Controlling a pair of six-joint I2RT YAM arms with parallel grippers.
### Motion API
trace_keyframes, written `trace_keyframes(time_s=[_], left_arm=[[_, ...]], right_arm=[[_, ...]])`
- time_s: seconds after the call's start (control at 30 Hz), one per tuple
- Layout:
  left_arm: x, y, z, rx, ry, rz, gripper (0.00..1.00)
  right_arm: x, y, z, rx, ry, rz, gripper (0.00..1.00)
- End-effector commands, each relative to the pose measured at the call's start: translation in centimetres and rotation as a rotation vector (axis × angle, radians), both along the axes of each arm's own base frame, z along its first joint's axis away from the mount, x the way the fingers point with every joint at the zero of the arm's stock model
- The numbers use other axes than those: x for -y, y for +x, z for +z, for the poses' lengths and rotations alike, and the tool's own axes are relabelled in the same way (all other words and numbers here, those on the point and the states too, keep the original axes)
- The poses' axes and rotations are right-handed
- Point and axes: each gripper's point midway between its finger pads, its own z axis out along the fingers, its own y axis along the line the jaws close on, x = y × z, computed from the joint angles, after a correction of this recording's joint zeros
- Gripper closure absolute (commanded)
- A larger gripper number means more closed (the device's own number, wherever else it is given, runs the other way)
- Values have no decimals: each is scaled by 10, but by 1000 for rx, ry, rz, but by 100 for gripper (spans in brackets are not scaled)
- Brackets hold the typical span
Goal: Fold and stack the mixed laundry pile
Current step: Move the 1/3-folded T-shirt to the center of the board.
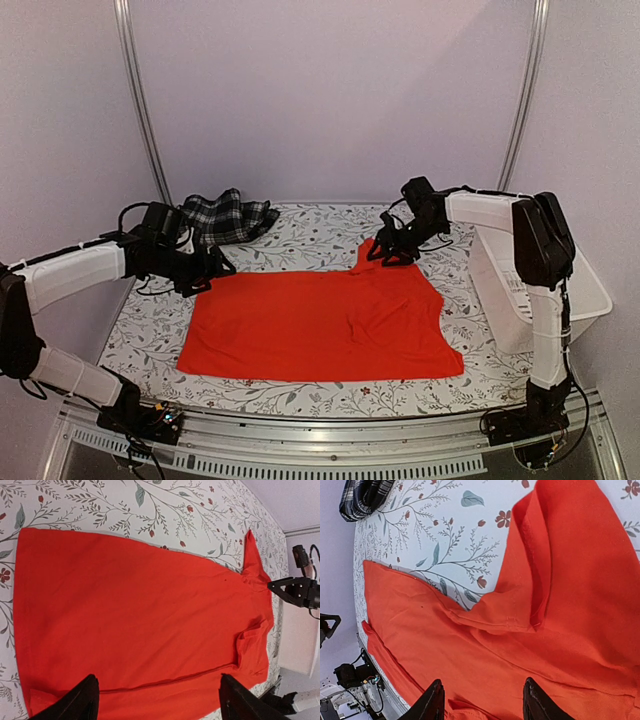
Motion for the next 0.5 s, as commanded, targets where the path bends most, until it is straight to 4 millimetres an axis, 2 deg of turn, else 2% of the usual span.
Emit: trace_keyframes(time_s=[0.0,0.23,0.47], left_arm=[[-4,8,8,24,8,19,18],[-9,6,6,20,13,39,18],[-16,10,7,27,27,52,18]], right_arm=[[-1,15,-10,1,-4,-22,48],[-6,23,-35,-28,4,-17,48],[-21,26,-49,-79,82,-2,58]])
